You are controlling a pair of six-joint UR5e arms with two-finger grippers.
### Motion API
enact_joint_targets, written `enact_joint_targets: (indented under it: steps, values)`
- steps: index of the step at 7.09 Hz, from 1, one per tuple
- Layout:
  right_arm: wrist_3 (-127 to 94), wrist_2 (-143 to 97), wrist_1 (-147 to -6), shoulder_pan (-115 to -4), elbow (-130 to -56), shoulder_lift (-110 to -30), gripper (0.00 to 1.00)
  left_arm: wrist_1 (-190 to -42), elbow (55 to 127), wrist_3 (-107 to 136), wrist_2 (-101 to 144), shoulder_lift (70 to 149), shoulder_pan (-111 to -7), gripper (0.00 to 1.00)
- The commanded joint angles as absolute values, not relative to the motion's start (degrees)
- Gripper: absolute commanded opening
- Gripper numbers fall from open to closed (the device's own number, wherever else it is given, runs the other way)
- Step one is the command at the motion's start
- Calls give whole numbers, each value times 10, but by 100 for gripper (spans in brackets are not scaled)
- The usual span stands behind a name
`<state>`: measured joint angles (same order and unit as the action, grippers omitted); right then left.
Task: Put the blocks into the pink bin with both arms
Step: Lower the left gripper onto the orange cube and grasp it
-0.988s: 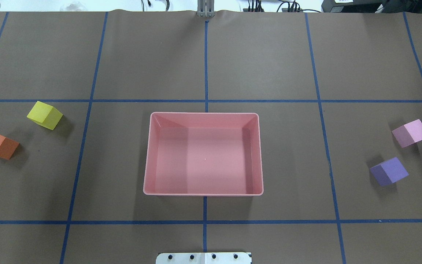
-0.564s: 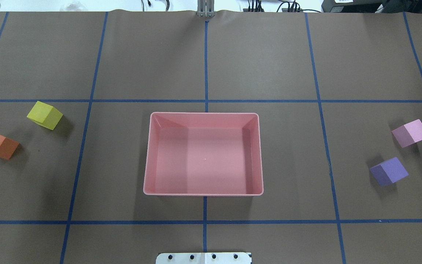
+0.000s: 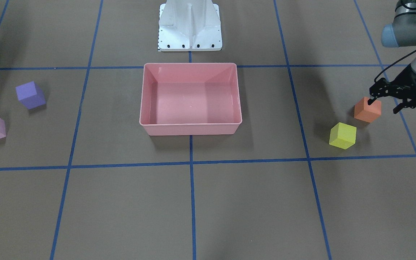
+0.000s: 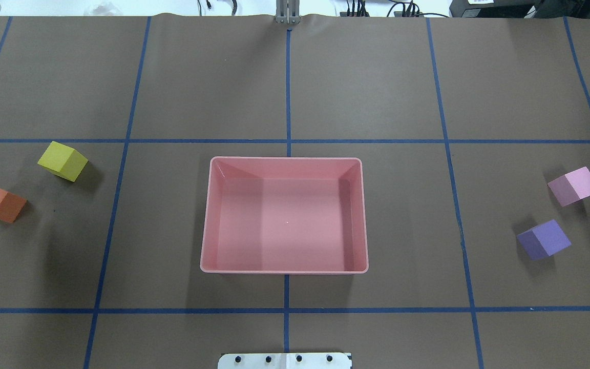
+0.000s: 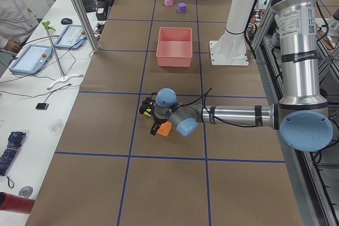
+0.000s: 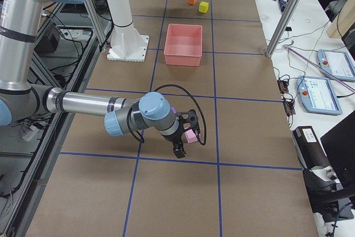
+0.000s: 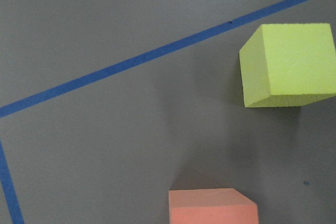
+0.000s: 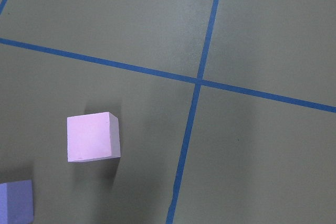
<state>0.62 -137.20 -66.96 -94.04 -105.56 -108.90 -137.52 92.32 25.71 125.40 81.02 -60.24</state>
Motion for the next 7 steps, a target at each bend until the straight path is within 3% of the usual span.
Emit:
enact_joint_targets:
  steps: [1,3,4,5,7]
  values:
    - [6,-1372,-670,-940,-1056,-1089,100,-1383,917,292,1226,810,-563,100]
    - [6,-1372,-671,-940,-1056,-1090,100,-1406,883,293,1225,810,-561,96]
    - [6,-1372,-671,-940,-1056,-1090,100,-1417,880,293,1225,810,-559,77]
    - [6,-1372,-670,-940,-1055,-1091,100,-1419,880,292,1225,810,-552,48]
    - [6,-1372,-670,-939,-1056,-1091,100,-1426,908,295,1236,809,-555,13]
